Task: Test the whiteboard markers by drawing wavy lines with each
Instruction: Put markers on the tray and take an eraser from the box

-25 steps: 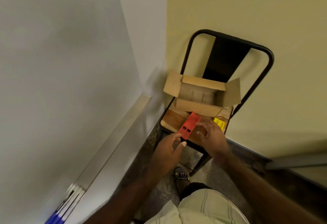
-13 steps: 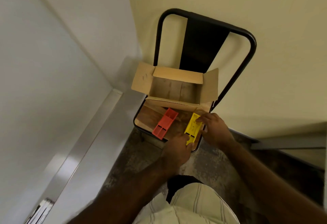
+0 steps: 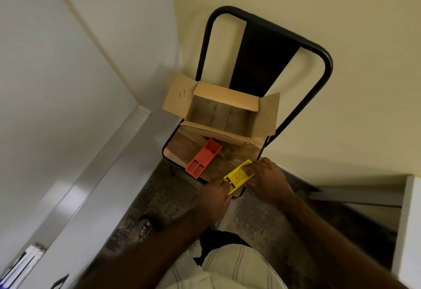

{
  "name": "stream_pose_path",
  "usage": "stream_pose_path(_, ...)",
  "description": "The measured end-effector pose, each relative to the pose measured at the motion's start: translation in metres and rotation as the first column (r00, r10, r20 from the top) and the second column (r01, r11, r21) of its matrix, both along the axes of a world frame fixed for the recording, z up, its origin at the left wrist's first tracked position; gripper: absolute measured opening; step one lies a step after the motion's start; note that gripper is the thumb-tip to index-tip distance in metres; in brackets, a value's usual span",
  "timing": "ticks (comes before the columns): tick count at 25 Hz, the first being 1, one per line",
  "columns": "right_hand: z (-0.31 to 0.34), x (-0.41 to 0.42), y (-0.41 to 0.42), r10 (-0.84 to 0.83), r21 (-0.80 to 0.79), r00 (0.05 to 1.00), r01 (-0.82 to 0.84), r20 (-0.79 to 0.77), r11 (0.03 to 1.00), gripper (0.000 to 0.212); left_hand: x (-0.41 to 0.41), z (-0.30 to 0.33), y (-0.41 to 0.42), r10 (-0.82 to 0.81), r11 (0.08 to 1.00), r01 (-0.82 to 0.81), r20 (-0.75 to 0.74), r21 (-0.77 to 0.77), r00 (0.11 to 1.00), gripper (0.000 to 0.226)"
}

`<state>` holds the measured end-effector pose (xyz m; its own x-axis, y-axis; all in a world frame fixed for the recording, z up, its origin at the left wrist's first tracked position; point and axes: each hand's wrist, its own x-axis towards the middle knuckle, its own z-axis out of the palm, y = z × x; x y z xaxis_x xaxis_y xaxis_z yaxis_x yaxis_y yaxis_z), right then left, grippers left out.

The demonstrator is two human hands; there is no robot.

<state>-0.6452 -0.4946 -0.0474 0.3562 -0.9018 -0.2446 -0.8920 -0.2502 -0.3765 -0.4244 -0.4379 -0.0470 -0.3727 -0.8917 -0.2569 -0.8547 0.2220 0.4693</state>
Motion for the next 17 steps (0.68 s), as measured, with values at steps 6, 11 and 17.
stream_pose_path(6, 0.020, 0.059, 0.018, 0.093, -0.089, 0.995, -0.088, 0.047, 0.992, 0.041, 0.071, 0.003, 0.040, 0.092, 0.972, -0.131, -0.199, -0.194, 0.976, 0.019)
stream_pose_path(11, 0.038, 0.153, 0.019, 0.244, -0.182, 0.968, -0.230, 0.057, 0.956, 0.042, 0.152, 0.015, 0.074, 0.230, 0.924, -0.293, -0.253, -0.245, 0.940, 0.015)
stream_pose_path(17, 0.045, 0.298, 0.018, 0.454, -0.228, 0.875, -0.413, 0.169, 0.882, 0.042, 0.261, 0.035, 0.117, 0.492, 0.788, -0.557, -0.276, -0.262, 0.826, 0.014)
